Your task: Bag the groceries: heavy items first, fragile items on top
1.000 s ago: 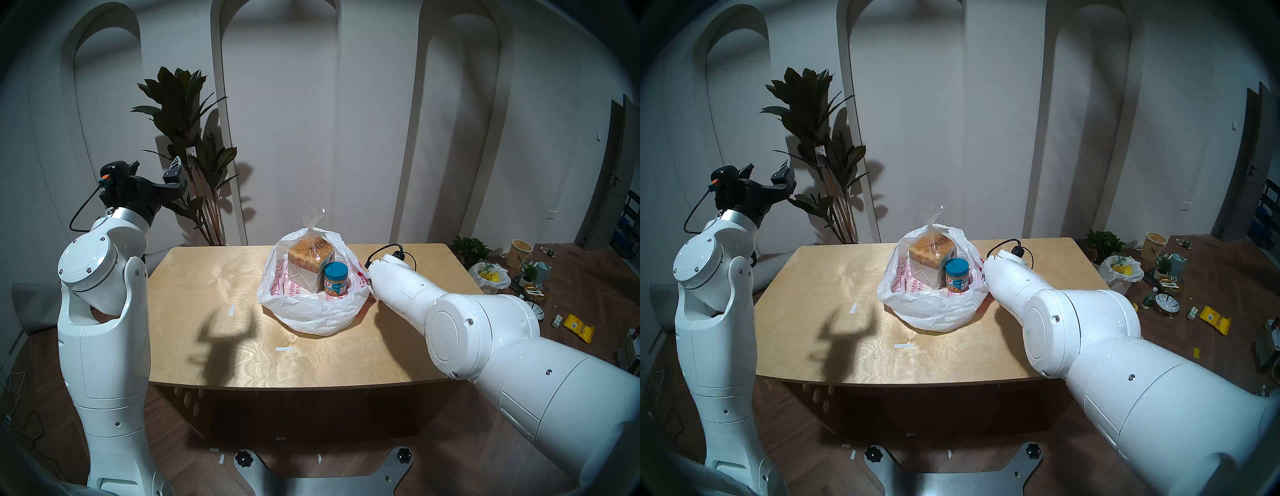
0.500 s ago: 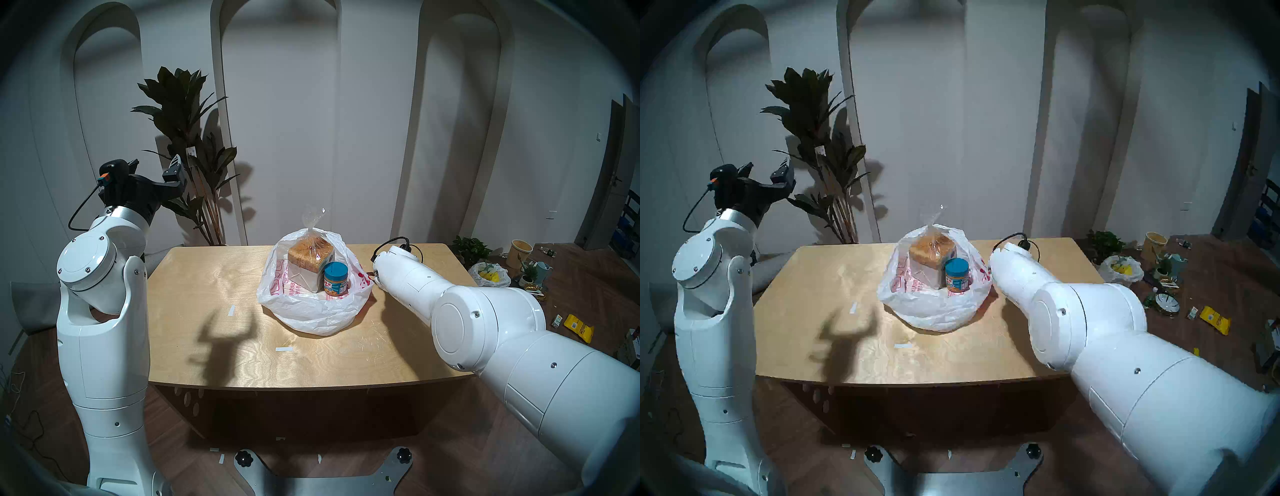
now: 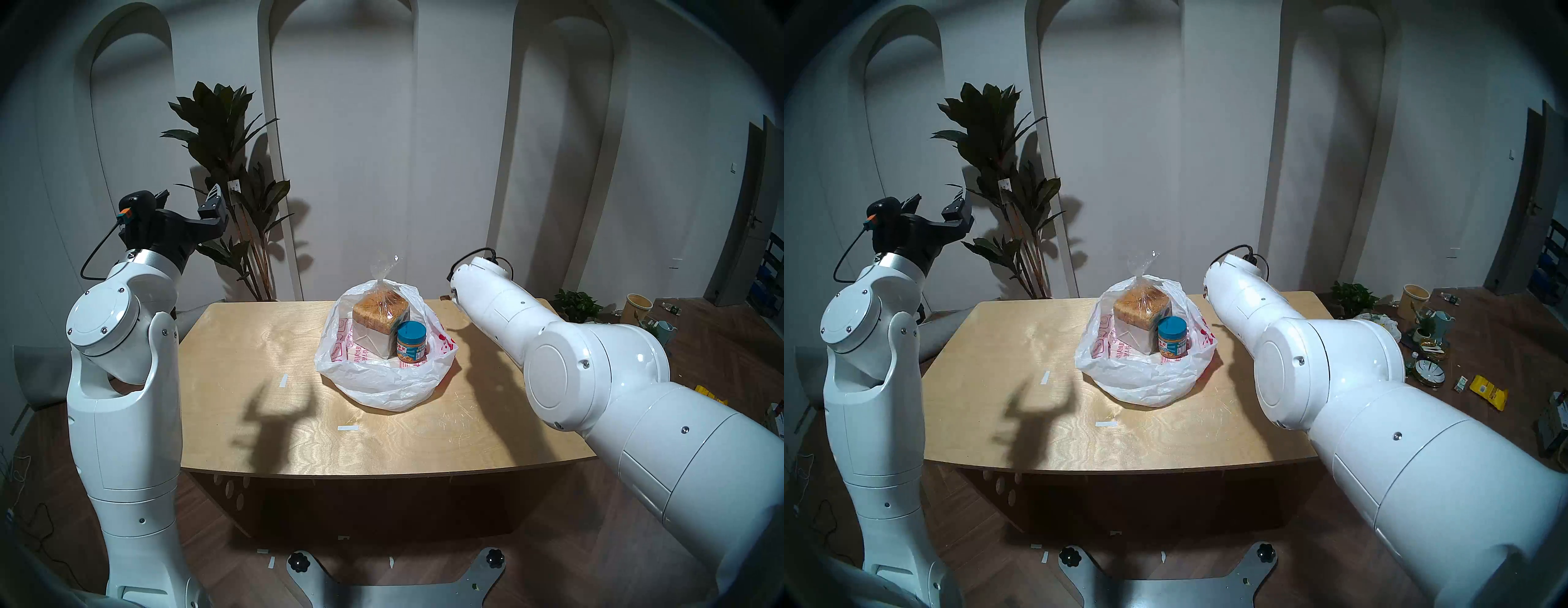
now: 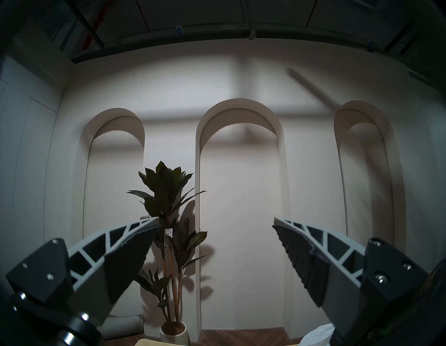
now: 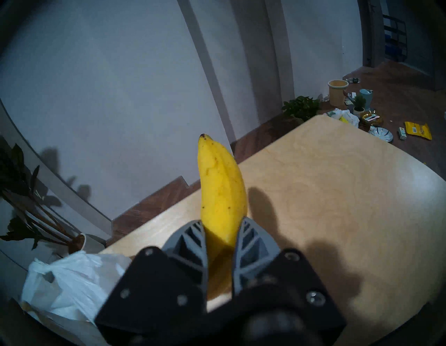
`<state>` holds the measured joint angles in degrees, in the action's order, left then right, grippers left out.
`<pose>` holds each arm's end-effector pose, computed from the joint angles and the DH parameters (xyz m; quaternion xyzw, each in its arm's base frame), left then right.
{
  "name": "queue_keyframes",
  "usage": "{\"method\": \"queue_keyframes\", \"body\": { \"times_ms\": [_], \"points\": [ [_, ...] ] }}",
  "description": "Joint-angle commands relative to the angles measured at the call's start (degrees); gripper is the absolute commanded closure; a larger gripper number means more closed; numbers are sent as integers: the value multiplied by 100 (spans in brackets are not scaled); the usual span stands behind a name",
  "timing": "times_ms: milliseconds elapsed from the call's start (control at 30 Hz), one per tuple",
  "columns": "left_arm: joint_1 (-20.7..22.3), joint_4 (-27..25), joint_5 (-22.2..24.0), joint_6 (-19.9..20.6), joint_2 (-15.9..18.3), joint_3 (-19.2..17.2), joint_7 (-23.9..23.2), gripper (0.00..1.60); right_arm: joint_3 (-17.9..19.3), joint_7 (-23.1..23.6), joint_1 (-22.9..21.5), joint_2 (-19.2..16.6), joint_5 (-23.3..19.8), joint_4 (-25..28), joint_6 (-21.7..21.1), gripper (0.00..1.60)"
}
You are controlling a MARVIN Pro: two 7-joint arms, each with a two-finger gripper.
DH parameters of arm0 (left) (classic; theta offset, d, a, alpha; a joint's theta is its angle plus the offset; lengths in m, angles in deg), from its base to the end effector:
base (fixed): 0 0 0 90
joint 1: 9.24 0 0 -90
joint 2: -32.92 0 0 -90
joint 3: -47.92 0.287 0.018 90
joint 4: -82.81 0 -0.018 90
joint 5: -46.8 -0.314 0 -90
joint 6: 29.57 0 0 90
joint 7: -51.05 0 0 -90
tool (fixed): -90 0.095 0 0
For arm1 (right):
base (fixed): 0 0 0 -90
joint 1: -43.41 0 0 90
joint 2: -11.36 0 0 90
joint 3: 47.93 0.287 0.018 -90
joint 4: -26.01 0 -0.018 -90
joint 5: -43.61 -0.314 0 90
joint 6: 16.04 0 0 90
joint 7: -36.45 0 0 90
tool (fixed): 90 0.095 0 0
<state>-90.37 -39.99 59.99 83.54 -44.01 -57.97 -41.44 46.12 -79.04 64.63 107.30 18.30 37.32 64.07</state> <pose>0.3824 0.1166 -0.0318 -0.5655 -0.0211 -0.8228 0.0528 0.6572 0.0373 -0.2058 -0.8232 0.2719 -0.4972 0.0347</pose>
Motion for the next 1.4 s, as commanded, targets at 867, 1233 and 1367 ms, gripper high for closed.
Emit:
{"method": "queue_keyframes", "body": {
  "times_ms": [867, 1233, 1367],
  "points": [
    [38, -58, 132, -15, 40, -8, -5, 0, -198, 12, -501, 170, 95, 263, -782, 160],
    [32, -50, 174, -15, 47, -9, -4, 0, -355, 178, -518, 55, 234, 453, -717, 160],
    [29, -47, 189, -15, 49, -9, -3, 0, -412, 271, -539, 75, 276, 561, -625, 160]
  ]
}}
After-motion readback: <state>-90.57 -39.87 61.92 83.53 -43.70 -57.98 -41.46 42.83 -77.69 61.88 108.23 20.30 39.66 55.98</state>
